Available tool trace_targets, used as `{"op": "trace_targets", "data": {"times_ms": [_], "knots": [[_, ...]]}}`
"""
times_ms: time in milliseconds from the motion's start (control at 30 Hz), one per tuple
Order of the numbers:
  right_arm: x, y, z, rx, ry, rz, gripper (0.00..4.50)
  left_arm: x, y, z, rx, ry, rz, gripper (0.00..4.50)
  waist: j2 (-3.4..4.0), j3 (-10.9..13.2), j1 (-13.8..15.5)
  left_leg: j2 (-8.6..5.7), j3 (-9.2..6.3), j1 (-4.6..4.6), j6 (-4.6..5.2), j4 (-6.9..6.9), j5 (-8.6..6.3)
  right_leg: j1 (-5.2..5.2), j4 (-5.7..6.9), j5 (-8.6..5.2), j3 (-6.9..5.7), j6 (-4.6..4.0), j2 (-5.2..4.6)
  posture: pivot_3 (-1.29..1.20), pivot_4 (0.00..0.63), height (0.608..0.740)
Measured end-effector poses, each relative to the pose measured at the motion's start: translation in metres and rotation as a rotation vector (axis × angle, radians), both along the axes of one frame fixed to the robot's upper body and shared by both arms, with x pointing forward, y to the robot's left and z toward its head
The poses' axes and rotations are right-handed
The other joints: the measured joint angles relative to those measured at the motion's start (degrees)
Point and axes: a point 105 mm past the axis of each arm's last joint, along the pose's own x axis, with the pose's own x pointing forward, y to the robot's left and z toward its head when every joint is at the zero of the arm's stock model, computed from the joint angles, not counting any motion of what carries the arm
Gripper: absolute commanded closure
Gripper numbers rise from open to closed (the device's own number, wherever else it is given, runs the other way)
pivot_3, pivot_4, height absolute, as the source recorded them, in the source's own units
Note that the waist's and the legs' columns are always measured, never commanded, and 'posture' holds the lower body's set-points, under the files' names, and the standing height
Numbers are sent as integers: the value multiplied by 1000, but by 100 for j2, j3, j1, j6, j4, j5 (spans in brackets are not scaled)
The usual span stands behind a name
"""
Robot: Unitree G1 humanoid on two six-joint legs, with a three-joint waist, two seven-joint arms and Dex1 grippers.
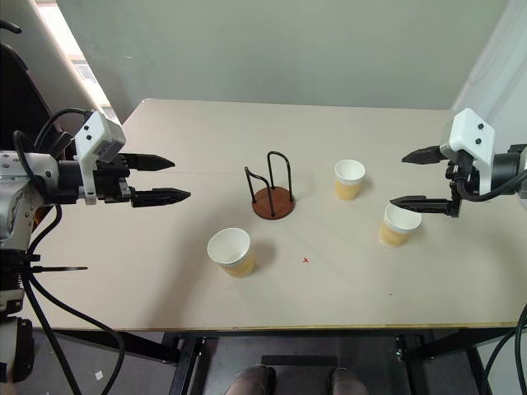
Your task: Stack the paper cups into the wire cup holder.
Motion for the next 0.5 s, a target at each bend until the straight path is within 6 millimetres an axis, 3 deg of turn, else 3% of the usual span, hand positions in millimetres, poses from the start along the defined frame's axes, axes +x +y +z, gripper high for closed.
{"op": "trace_targets", "data": {"times_ms": [167, 333, 500], "knots": [[-13, 7, -7, -6, 75, 69, 0, 0, 0, -1, 0, 4, 1, 46, 0, 0, 1, 0, -2, -5, -3, 0, 2, 0, -1, -3, -6, -4, 1, 0, 150, 740], [-13, 8, -7, -4, 74, 69, 0, 2, -1, -2, -4, -5, 2, 46, 0, 0, 0, 0, -3, -5, -5, 5, 4, 1, 0, -2, -5, -4, 1, 0, 150, 740], [-11, 15, 0, 15, 43, 78, 0, 29, -18, -9, -25, -37, 24, 46, 0, 0, 41, -1, -9, -4, -1, 18, 15, 9, 1, 2, -6, -13, 0, 0, 150, 740]]}}
